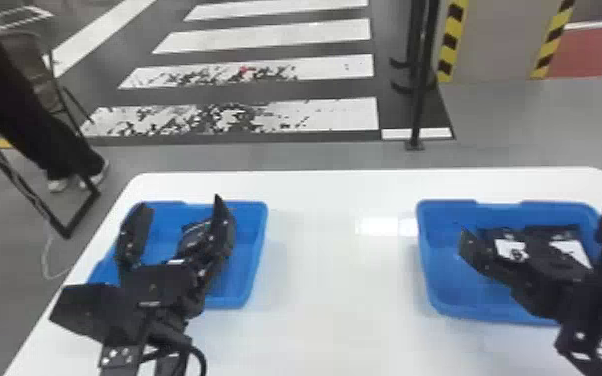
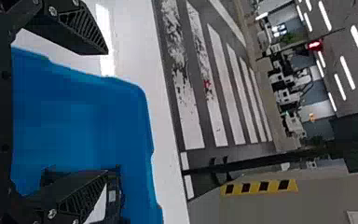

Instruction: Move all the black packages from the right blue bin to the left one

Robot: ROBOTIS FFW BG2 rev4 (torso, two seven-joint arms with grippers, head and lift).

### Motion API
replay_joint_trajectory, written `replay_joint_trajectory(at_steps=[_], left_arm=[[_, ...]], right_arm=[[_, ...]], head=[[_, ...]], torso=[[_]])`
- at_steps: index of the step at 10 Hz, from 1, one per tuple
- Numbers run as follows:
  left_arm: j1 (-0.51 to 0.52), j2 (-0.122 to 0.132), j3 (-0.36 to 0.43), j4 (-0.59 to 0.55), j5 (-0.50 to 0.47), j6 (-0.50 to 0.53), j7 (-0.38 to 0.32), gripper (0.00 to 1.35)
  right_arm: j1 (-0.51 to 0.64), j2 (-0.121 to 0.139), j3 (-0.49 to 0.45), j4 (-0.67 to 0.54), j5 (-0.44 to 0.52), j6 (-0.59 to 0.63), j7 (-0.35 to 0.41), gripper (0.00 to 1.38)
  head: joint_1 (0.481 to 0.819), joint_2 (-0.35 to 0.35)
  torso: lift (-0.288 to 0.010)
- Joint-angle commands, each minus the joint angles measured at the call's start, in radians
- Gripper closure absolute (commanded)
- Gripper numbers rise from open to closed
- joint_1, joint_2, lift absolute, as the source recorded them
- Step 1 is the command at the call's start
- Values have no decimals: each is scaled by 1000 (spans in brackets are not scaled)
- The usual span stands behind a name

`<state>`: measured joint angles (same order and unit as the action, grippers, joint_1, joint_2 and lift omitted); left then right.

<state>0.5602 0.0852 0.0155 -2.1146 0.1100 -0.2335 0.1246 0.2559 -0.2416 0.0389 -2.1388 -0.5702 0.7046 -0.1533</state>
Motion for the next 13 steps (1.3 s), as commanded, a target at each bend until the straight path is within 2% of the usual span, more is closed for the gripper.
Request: replay_joint_trajectory(at_steps=[1, 4, 7, 11, 12, 13], left_arm=[[46, -5, -4, -39, 6, 62, -25, 114], [46, -2, -15, -44, 10, 71, -53, 114], [46, 1, -17, -44, 10, 62, -56, 114], [41, 1, -17, -44, 4, 54, -56, 119], [41, -1, -15, -44, 2, 49, -56, 114], [41, -1, -13, -44, 2, 52, -56, 114]], right_arm=[[-72, 8, -41, 93, 66, 81, 0, 121], [-199, 1, -43, 204, 123, 196, 15, 110], [-244, 1, -35, 267, 153, 287, 18, 121], [-285, -4, -15, 329, 161, 321, 55, 186], [-288, -4, -15, 334, 161, 331, 60, 329], [-298, -5, -15, 348, 169, 338, 72, 593]], head=[[695, 118], [695, 17], [695, -8], [695, -10], [695, -8], [695, -6]], torso=[[-132], [-132], [-132], [-132], [-132], [-132]])
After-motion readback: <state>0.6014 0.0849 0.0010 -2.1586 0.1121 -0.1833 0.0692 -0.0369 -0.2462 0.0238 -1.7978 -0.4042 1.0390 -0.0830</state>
